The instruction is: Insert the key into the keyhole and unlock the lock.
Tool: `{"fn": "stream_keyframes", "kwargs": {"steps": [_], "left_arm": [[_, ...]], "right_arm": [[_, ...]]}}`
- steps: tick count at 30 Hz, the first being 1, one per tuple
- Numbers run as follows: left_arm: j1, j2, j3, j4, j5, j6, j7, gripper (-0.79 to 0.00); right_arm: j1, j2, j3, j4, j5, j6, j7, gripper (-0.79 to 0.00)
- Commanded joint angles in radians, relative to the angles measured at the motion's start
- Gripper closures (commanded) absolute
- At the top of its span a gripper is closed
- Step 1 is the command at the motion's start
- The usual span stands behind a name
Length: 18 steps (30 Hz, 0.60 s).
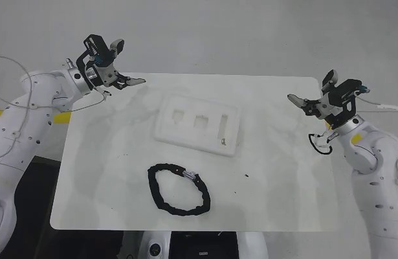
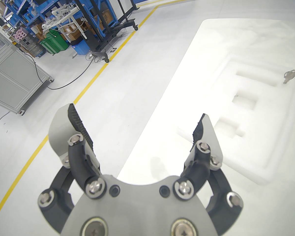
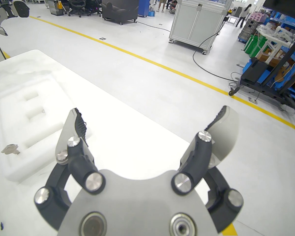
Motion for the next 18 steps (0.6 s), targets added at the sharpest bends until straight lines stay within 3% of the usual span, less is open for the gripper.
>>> {"fn": "stream_keyframes", "kwargs": {"steps": [1,7,18], "left_arm": [[0.000,0.000,0.000,0.000,0.000,0.000,0.000,-0.785],[0.000,0.000,0.000,0.000,0.000,0.000,0.000,-0.785],[0.000,0.000,0.000,0.000,0.000,0.000,0.000,-0.785]], "right_arm": [[0.004,-0.002,-0.024,-0.013,0.030,-0.012,0.055,-0.785],[0.032,-0.011,-0.119,-0.043,0.136,0.019,0.259,-0.785],[0.084,-0.026,-0.253,-0.134,0.369,0.181,0.671,-0.785]]}}
